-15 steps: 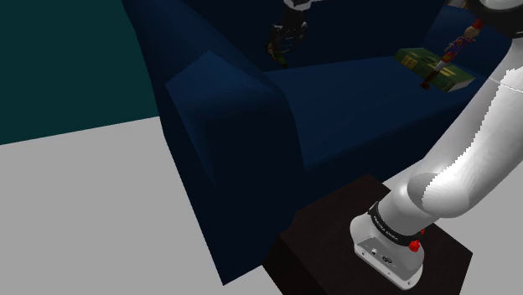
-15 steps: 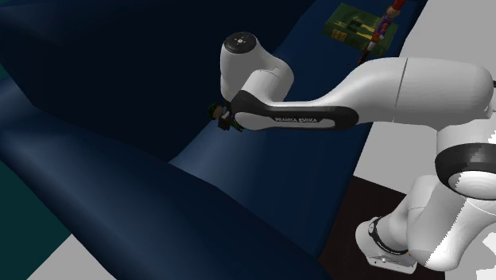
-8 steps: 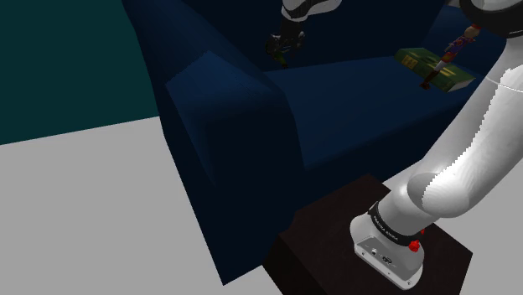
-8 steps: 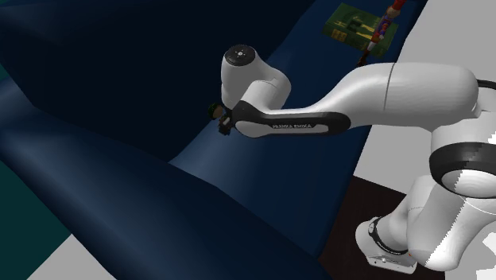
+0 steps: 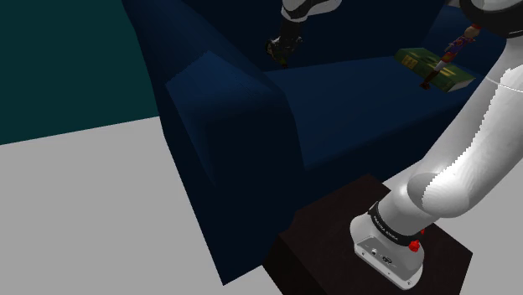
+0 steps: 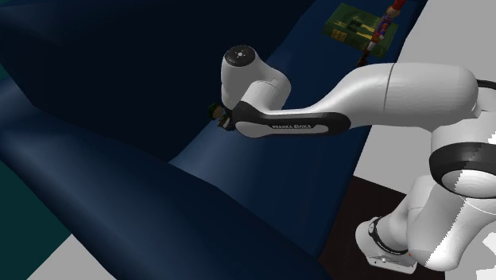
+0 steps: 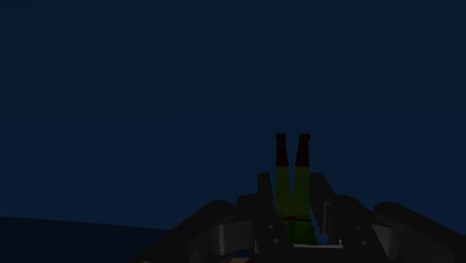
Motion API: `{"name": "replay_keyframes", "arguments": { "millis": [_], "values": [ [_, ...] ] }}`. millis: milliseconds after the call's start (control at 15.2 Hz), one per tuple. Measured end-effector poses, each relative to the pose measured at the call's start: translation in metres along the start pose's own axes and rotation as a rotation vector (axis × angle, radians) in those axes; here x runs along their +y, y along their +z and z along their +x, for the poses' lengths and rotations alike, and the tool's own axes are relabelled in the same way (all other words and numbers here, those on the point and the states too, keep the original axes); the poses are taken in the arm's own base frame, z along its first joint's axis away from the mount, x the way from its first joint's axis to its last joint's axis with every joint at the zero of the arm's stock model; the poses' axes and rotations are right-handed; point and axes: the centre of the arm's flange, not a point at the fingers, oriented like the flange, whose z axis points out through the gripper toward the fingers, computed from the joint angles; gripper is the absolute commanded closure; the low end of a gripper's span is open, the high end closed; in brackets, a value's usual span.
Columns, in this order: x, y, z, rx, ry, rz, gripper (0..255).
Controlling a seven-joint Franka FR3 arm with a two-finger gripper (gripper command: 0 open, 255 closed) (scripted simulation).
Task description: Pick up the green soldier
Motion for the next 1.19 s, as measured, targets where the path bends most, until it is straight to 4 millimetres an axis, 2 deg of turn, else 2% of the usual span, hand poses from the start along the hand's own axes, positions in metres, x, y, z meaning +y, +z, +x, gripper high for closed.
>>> {"name": "replay_keyframes", "arguments": {
  "millis": [264, 1188],
  "values": [
    [0.001, -0.005, 0.0, -0.002, 0.0, 0.0, 255],
    [0.008, -0.075, 0.013, 0.001, 0.0, 0.0, 255]
  ]
}}
